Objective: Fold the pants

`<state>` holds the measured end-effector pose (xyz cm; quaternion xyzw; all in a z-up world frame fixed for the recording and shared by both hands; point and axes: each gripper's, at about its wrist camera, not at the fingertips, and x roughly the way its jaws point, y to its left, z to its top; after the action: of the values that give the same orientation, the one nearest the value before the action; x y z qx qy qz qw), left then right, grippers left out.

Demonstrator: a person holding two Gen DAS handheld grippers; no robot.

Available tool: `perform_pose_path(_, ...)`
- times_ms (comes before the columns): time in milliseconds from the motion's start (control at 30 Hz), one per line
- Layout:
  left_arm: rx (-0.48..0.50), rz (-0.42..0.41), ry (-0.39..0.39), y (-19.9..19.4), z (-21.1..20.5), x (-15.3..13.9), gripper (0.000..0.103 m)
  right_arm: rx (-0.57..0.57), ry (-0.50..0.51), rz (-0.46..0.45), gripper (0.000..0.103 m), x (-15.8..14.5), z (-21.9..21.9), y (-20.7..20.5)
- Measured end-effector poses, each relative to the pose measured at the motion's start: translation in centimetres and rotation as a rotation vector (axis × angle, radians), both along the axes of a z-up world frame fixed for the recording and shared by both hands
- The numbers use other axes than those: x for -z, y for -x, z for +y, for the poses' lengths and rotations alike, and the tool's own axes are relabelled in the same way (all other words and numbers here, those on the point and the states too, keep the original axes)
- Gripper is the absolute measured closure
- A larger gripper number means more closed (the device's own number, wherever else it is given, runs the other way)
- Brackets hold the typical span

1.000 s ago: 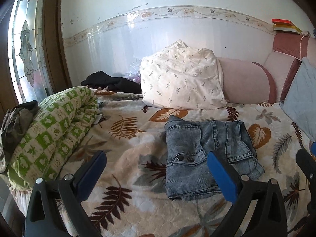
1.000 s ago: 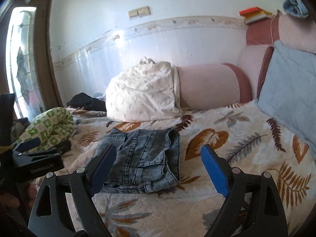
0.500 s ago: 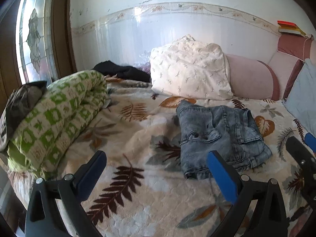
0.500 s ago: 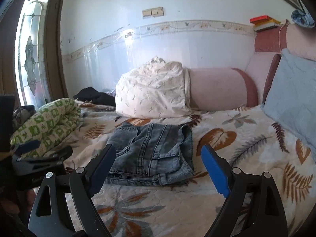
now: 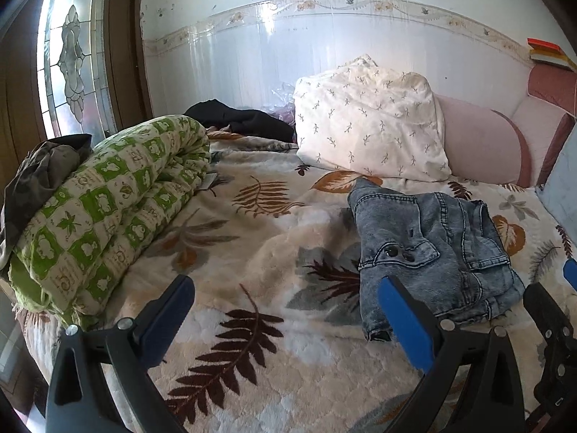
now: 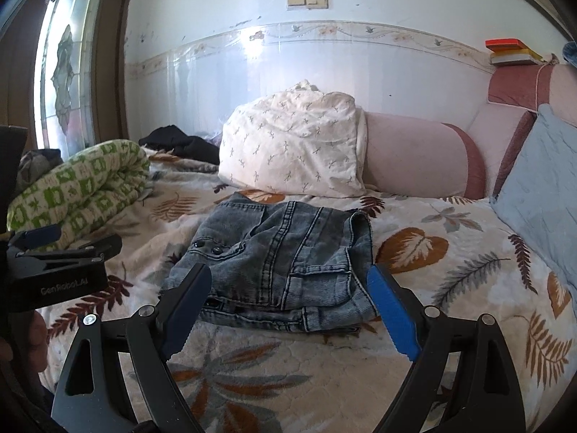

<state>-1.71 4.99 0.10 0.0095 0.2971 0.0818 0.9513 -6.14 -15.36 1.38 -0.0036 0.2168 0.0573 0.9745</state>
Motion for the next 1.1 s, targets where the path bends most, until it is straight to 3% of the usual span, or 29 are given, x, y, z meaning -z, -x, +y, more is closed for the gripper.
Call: perform_pose_path(1100,-0.006,0.019,-0.025,-1.3,-0.3,0.6,0.000,-0.015,0.000,0.027,0.014,0.4,0.1,-1.4)
